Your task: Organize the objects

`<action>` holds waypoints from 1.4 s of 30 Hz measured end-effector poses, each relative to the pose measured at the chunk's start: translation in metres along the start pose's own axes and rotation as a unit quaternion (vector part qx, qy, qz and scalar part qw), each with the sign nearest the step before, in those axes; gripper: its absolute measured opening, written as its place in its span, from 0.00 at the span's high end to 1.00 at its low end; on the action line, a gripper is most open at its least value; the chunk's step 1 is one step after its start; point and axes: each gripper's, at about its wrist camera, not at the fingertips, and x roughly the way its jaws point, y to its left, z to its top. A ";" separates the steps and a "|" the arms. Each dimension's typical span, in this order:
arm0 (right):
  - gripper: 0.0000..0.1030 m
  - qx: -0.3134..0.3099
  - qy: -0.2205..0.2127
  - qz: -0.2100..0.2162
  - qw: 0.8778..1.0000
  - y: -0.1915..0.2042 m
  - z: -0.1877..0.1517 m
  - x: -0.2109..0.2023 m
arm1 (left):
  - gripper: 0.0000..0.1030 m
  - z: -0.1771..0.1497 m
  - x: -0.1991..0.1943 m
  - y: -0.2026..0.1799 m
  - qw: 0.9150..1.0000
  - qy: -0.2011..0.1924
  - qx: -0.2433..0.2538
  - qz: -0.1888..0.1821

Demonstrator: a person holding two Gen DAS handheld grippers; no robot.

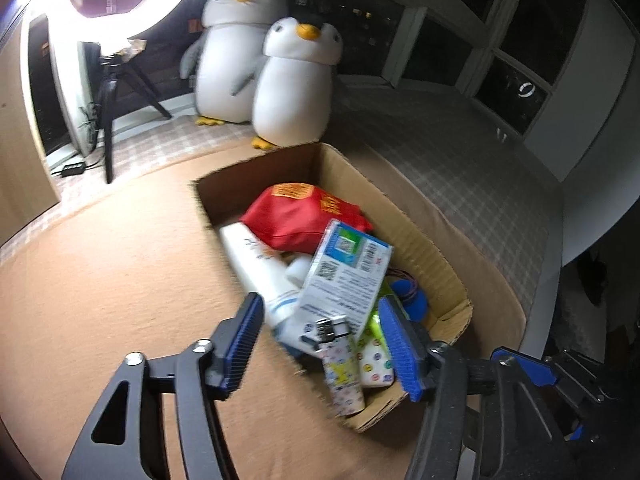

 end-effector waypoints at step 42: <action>0.32 -0.151 -0.010 0.052 0.987 0.192 -0.003 0.013 | 0.10 -0.154 -0.186 0.201 0.961 -0.034 -0.177 0.211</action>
